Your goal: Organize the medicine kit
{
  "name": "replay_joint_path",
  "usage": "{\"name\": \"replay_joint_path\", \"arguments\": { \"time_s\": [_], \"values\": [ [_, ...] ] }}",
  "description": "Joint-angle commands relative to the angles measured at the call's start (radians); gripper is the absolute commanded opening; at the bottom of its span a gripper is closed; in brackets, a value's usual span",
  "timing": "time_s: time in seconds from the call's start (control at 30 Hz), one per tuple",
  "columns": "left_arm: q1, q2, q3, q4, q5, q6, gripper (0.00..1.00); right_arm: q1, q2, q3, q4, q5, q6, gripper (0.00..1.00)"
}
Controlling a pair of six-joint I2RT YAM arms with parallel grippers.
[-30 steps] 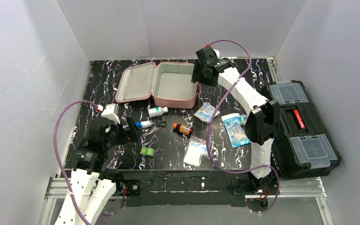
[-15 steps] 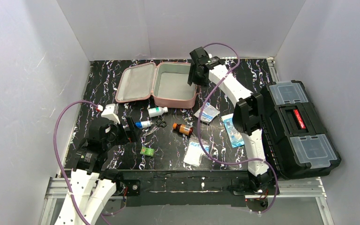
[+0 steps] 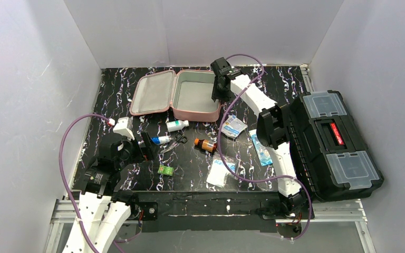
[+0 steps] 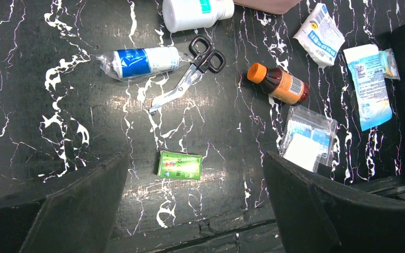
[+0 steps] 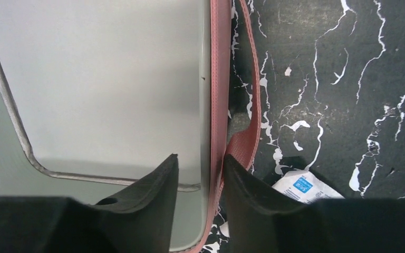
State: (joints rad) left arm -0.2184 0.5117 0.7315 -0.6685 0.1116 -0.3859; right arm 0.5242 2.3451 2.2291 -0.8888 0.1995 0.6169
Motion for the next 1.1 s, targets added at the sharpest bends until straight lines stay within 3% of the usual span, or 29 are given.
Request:
{"name": "replay_joint_path", "arguments": {
  "time_s": [0.0, 0.23, 1.07],
  "values": [
    [-0.003, -0.011, 0.003, -0.011, -0.015, 0.001, 1.00, 0.006, 0.024, 0.043, -0.014, -0.007, -0.018, 0.37],
    [-0.003, -0.012, 0.002, -0.011, -0.014, 0.001, 1.00, 0.012, 0.014, -0.001, -0.020, -0.005, -0.065, 0.01],
    [-0.004, -0.002, 0.003, -0.011, -0.015, 0.004, 0.99, 0.057, -0.222, -0.345, 0.106, -0.122, -0.329, 0.03]
  ]
}}
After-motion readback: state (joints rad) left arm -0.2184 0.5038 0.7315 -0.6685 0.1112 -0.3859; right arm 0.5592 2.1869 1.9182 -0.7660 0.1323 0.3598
